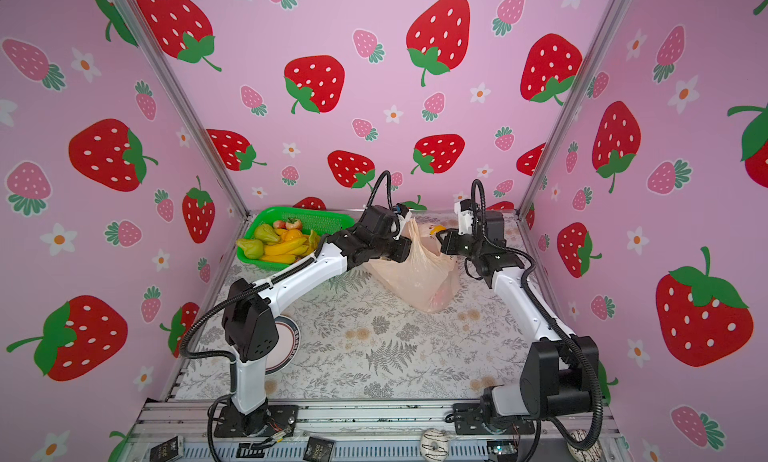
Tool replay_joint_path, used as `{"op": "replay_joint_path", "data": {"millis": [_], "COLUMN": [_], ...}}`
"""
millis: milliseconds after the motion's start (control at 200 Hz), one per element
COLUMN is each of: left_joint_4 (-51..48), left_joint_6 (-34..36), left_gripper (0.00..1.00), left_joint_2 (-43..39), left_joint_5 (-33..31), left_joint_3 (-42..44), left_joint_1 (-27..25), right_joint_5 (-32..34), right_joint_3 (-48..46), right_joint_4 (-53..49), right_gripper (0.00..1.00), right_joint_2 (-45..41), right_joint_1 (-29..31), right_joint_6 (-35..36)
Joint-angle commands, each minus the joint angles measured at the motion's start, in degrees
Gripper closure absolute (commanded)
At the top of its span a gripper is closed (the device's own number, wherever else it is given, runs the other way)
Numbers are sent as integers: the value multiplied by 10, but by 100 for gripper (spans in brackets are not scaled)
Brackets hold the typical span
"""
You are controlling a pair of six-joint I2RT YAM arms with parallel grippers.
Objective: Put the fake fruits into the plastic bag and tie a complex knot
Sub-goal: 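Carry the strawberry with the left gripper toward the bag opening, then lower the strawberry into the bag and open the left gripper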
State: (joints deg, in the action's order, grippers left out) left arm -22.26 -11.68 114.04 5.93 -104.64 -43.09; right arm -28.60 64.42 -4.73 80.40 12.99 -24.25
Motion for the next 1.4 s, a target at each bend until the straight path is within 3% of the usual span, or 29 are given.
{"op": "replay_joint_path", "data": {"millis": [0,250,495,775,1000,1156,1291,1396], "left_joint_4": [4,19,33,58,68,88,81,57], "left_joint_6": [19,17,-3,-9,-9,-6,-28,-39], "left_gripper": [68,62,50,38,37,36,28,24], "left_joint_2": [8,46,60,16,-55,-138,-196,-200], "left_joint_5": [42,61,54,62,79,23,-87,-97], "left_joint_3": [-20,-22,-38,5,58,149,223,238], "left_joint_1": [-19,-24,-2,7,14,27,57,85], "right_joint_5": [-5,1,2,7,11,17,11,6], "right_joint_3": [-10,-16,-24,-27,-22,-19,-16,-15], "right_joint_4": [14,13,13,11,10,10,14,19], "right_gripper": [92,93,92,92,92,92,93,92], "right_joint_2": [-22,-23,-24,-23,-19,-21,-15,-9], "right_joint_1": [2,2,2,1,2,1,1,1], "right_joint_6": [-3,-1,1,5,8,10,6,1]}}
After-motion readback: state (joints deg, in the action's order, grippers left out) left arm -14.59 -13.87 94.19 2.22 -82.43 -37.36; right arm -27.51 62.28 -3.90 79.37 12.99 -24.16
